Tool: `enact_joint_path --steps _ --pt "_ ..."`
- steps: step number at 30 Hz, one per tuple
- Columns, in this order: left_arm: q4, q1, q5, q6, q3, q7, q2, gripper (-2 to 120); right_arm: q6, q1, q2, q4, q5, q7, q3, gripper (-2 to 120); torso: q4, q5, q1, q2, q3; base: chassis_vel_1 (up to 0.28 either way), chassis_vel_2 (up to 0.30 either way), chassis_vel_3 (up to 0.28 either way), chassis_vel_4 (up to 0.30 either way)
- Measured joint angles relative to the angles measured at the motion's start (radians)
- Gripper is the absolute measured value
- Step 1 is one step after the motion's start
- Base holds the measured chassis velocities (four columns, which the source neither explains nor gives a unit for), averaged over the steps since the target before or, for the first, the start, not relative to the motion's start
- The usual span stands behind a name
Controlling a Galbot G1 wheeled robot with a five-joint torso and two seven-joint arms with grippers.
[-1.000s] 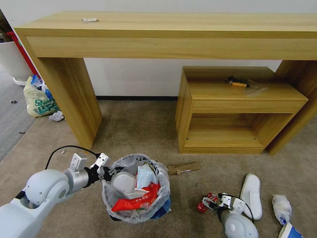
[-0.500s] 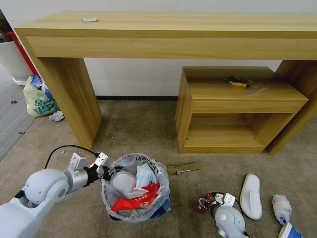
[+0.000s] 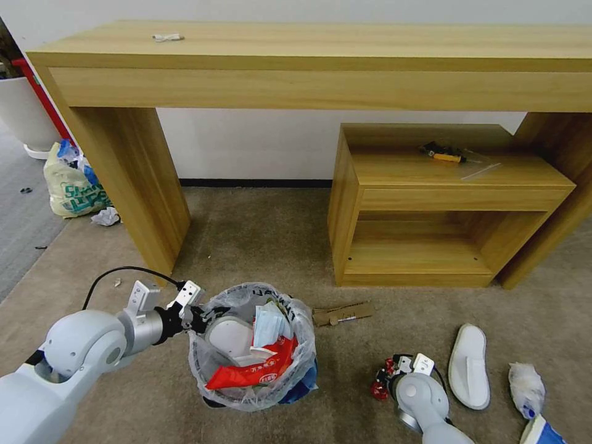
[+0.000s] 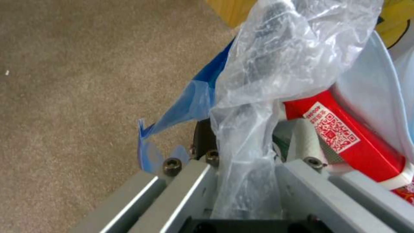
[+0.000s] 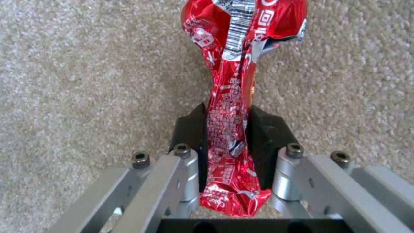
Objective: Pick up the trash bin and place the garbage on the floor into it.
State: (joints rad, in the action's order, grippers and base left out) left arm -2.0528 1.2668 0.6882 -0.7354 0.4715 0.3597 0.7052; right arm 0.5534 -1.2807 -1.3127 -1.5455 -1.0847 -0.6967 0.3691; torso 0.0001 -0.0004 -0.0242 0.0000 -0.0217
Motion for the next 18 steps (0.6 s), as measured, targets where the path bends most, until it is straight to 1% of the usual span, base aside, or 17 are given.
enact_joint_path --steps 3,6,7,8,9,11,13,15,16,17,18 --pt "0.000 -0.002 0.000 0.000 0.000 0.000 -0.001 0 -0.004 -0.005 0.001 -0.003 0.006 0.005 0.002 19 0.0000 0.0001 0.000 0.000 0.000 0.000 0.000 0.000 0.000" --pt "-0.006 -0.003 0.004 0.000 0.000 -0.001 -0.002 0 -0.021 -0.027 0.010 -0.037 0.080 0.045 0.019 19 -0.0004 0.0000 0.000 0.000 0.000 0.000 0.000 0.000 0.000" --pt "-0.006 -0.003 0.004 0.000 0.000 -0.001 -0.002 0 -0.021 -0.027 0.010 -0.037 0.080 0.045 0.019 19 -0.0004 0.0000 0.000 0.000 0.000 0.000 0.000 0.000 0.000" --pt "-0.008 -0.003 0.006 0.000 0.000 -0.002 -0.002 0 -0.027 -0.042 0.020 -0.075 0.131 0.084 0.032 19 -0.0005 0.0001 0.000 0.000 0.000 0.000 0.000 0.000 0.000" --pt "-0.008 -0.003 0.006 0.000 0.001 -0.003 -0.002 0 -0.028 -0.051 0.028 -0.111 0.155 0.108 0.043 19 -0.0005 0.0002 0.000 0.000 0.000 0.000 0.000 0.000 0.000" --pt "-0.008 -0.003 0.006 0.000 0.002 -0.003 -0.002 0 -0.028 -0.056 0.033 -0.133 0.161 0.118 0.049 19 -0.0004 0.0001 0.000 0.000 0.000 0.000 0.000 0.000 0.000" --pt "-0.007 -0.005 0.006 0.000 0.002 -0.002 0.001 0 -0.021 -0.065 0.058 -0.228 0.169 0.155 0.070 19 -0.0002 0.0000 0.000 0.000 0.000 0.000 0.000 0.000 0.000" --pt "-0.006 -0.006 0.006 0.000 0.002 -0.002 0.001 0 -0.019 -0.066 0.066 -0.252 0.170 0.166 0.073 19 -0.0003 0.0002 0.000 0.000 0.000 0.000 0.000 0.000 0.000" --pt "-0.003 -0.009 0.005 0.000 0.002 -0.002 0.005 0 -0.016 -0.061 0.112 -0.319 0.171 0.199 0.080 19 -0.0003 0.0001 0.000 0.000 0.000 0.000 0.000 0.000 0.000" --pt "-0.002 -0.010 0.005 0.000 0.001 -0.004 0.008 0 -0.017 -0.055 0.147 -0.357 0.171 0.220 0.080 19 -0.0003 0.0001 0.000 0.000 0.000 0.000 0.000 0.000 0.000" --pt "-0.002 -0.010 0.005 0.000 0.001 -0.004 0.008 0 -0.017 -0.055 0.147 -0.357 0.171 0.220 0.080 19 -0.0003 0.0001 0.000 0.000 0.000 0.000 0.000 0.000 0.000"
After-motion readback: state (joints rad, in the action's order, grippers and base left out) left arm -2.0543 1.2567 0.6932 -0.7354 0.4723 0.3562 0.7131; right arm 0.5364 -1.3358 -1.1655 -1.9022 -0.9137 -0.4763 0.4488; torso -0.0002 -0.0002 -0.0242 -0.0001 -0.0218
